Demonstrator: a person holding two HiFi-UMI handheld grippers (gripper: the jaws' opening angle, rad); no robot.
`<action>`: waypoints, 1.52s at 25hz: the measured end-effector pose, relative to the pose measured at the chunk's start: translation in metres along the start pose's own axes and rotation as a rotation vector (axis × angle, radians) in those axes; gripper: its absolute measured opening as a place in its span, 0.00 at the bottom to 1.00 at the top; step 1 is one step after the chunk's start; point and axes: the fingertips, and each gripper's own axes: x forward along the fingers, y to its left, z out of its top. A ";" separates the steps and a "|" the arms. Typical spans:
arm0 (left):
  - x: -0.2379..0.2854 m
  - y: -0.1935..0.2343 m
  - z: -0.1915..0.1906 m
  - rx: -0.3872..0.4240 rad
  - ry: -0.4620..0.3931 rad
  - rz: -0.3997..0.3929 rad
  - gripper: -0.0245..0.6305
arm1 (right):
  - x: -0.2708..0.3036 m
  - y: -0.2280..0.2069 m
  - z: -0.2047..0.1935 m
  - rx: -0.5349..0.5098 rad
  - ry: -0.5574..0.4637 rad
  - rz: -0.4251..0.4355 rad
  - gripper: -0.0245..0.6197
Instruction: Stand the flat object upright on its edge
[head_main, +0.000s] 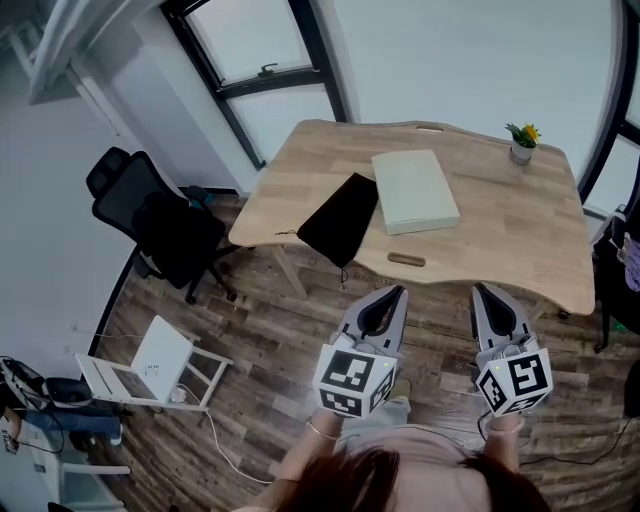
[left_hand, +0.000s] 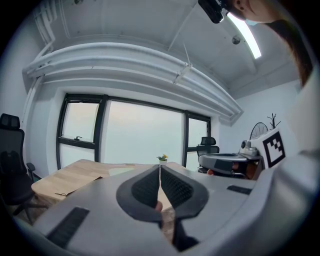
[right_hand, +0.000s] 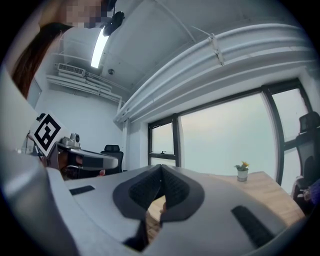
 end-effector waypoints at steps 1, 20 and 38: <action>0.005 0.004 0.001 0.000 0.000 -0.001 0.06 | 0.006 -0.003 0.001 -0.010 0.002 -0.009 0.04; 0.069 0.070 0.016 0.016 0.002 -0.065 0.06 | 0.089 -0.033 0.014 0.018 0.006 -0.066 0.04; 0.111 0.089 0.010 -0.016 0.019 -0.105 0.06 | 0.131 -0.053 0.003 -0.014 0.037 -0.123 0.05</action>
